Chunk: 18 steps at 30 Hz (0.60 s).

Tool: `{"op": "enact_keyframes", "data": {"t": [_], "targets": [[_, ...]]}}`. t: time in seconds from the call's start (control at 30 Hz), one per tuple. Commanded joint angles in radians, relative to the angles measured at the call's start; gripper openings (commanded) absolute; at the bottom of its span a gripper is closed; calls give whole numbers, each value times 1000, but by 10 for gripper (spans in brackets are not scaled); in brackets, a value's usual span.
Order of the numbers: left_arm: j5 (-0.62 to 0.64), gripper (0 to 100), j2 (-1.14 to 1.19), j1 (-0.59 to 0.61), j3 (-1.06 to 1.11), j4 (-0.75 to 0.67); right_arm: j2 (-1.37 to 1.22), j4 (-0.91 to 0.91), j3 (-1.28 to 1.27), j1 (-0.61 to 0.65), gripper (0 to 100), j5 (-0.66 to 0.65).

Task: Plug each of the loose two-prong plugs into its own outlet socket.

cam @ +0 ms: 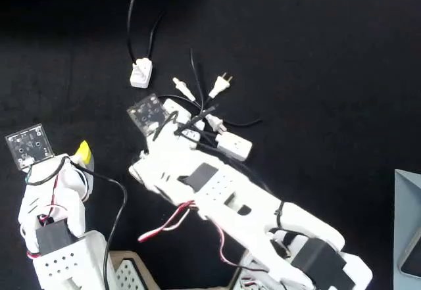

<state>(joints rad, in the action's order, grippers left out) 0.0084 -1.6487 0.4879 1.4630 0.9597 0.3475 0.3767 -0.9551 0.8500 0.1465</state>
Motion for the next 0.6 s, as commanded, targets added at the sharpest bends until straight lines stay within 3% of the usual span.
{"op": "enact_keyframes", "data": {"t": [0.0, 0.57], "targets": [[-2, 242, -6, 7, -5, -12, -5, -23, 59, 15, 11, 9], [-2, 242, -6, 5, -4, -12, -105, -57, 74, 52, 11, 9]]}}
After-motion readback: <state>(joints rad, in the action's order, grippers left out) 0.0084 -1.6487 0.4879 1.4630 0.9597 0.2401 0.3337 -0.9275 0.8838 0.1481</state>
